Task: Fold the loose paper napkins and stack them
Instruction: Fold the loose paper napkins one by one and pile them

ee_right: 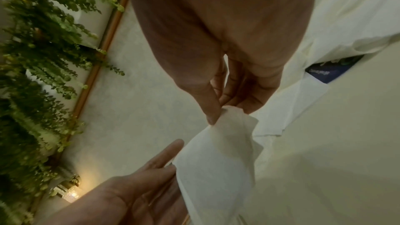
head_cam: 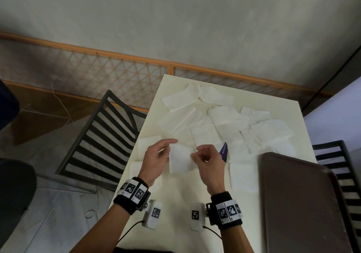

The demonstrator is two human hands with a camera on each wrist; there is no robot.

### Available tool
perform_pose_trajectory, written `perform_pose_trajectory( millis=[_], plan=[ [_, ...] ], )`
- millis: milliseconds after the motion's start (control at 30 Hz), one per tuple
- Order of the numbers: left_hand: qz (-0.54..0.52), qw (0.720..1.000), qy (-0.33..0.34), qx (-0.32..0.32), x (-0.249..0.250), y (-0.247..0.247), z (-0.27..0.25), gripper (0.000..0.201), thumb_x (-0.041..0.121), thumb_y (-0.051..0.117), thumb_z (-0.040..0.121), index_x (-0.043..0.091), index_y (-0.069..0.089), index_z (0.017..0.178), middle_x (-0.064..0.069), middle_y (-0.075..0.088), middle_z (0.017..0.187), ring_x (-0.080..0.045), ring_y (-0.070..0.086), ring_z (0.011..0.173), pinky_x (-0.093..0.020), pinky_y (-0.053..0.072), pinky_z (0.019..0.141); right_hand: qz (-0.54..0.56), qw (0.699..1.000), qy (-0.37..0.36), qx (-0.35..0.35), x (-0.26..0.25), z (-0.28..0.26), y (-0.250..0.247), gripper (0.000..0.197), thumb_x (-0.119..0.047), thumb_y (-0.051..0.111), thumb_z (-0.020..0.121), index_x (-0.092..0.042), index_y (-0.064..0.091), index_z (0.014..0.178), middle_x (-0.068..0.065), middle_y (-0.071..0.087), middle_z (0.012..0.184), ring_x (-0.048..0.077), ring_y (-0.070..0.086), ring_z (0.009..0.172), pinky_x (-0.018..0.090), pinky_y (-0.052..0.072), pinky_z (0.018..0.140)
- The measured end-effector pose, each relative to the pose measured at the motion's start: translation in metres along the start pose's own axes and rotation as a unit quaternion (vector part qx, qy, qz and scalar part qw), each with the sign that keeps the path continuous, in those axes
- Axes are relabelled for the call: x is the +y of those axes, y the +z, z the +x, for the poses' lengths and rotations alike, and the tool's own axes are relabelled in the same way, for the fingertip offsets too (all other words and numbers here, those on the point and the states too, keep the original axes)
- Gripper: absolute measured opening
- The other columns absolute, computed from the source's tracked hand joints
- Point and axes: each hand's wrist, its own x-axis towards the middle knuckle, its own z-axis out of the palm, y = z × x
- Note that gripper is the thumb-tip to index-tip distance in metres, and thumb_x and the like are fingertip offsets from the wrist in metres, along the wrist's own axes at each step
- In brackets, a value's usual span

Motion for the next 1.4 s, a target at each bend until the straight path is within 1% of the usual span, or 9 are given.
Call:
perform_pose_trajectory(
  millis=[133,267,433,733,900,1067,1167,1233,1400],
  plan=[
    [-0.028,1.0,0.01,0.002,0.003,-0.002,-0.002,0.028,0.012,0.07,0.105,0.03,0.079,0.124,0.008,0.077,0.128,-0.015,0.073,0.108,-0.039,0.058,0.105,0.023,1.0,-0.006,-0.012,-0.013,-0.005,-0.005,0.022,-0.02,0.088,0.089,-0.032,0.073,0.101,-0.009,0.077,0.093,0.008,0.073,0.081,0.021,0.056,0.07],
    [-0.043,0.998,0.032,0.027,0.008,-0.001,-0.002,0.03,0.003,0.078,0.097,0.022,0.082,0.12,0.003,0.081,0.12,-0.029,0.074,0.111,-0.032,0.059,0.104,0.015,0.997,0.02,-0.075,-0.014,-0.013,-0.011,0.028,-0.025,0.09,0.088,-0.028,0.066,0.101,-0.007,0.07,0.106,0.014,0.07,0.077,0.024,0.052,0.069],
    [-0.075,0.996,0.033,-0.03,0.027,0.0,-0.004,0.04,-0.006,0.077,0.095,0.018,0.077,0.127,0.0,0.082,0.119,-0.023,0.078,0.112,-0.038,0.062,0.101,0.119,0.978,0.067,-0.155,-0.02,-0.014,-0.014,0.044,-0.041,0.077,0.102,-0.029,0.041,0.123,0.011,0.076,0.125,0.013,0.071,0.101,0.03,0.055,0.091],
    [0.086,0.989,0.119,-0.012,0.035,-0.013,-0.004,0.026,0.01,0.082,0.096,0.026,0.083,0.116,0.007,0.078,0.11,-0.015,0.076,0.102,-0.034,0.063,0.096,0.161,0.978,-0.037,-0.129,-0.046,-0.017,-0.019,0.049,-0.01,0.076,0.102,-0.028,0.048,0.138,0.01,0.081,0.115,0.041,0.074,0.106,0.045,0.059,0.083],
    [0.141,0.977,0.15,-0.061,0.036,-0.02,0.0,0.051,-0.011,0.058,0.099,0.031,0.081,0.118,0.004,0.058,0.124,-0.014,0.061,0.124,-0.023,0.049,0.107,0.184,0.979,-0.056,-0.074,-0.061,-0.017,-0.021,0.063,-0.007,0.073,0.104,-0.041,0.046,0.151,-0.008,0.079,0.114,0.012,0.074,0.101,0.031,0.062,0.077],
    [0.082,0.977,0.117,-0.159,0.042,-0.017,-0.003,0.062,-0.005,0.074,0.095,0.027,0.059,0.146,0.011,0.063,0.149,-0.009,0.054,0.145,-0.029,0.045,0.119,0.272,0.957,0.004,-0.099,-0.066,-0.012,-0.016,0.038,-0.007,0.068,0.107,-0.027,0.062,0.139,0.026,0.075,0.113,0.028,0.074,0.095,0.039,0.061,0.079],
    [0.081,0.988,0.091,-0.093,0.037,-0.008,0.004,0.02,0.02,0.068,0.107,0.021,0.073,0.126,0.002,0.08,0.118,-0.013,0.074,0.115,-0.033,0.055,0.099,0.269,0.957,0.017,-0.106,-0.066,-0.009,-0.014,0.019,-0.007,0.068,0.107,-0.013,0.072,0.125,0.026,0.076,0.11,0.029,0.072,0.092,0.036,0.059,0.075],
    [0.075,0.993,0.078,-0.046,0.031,-0.006,0.008,0.027,0.037,0.058,0.109,0.018,0.076,0.108,-0.008,0.079,0.101,-0.017,0.071,0.095,-0.04,0.052,0.085,0.237,0.963,-0.004,-0.125,-0.065,-0.007,-0.016,0.015,-0.009,0.071,0.105,-0.009,0.076,0.12,0.024,0.077,0.116,0.028,0.072,0.097,0.041,0.059,0.081],
    [-0.035,0.998,-0.015,-0.049,0.034,-0.002,0.006,0.031,0.026,0.048,0.117,0.011,0.075,0.117,-0.012,0.079,0.115,-0.025,0.075,0.105,-0.044,0.063,0.091,0.076,0.99,-0.065,-0.097,-0.059,-0.006,-0.02,0.013,-0.011,0.088,0.091,-0.02,0.084,0.099,-0.004,0.082,0.106,0.017,0.072,0.088,0.032,0.06,0.075]
  ],
)
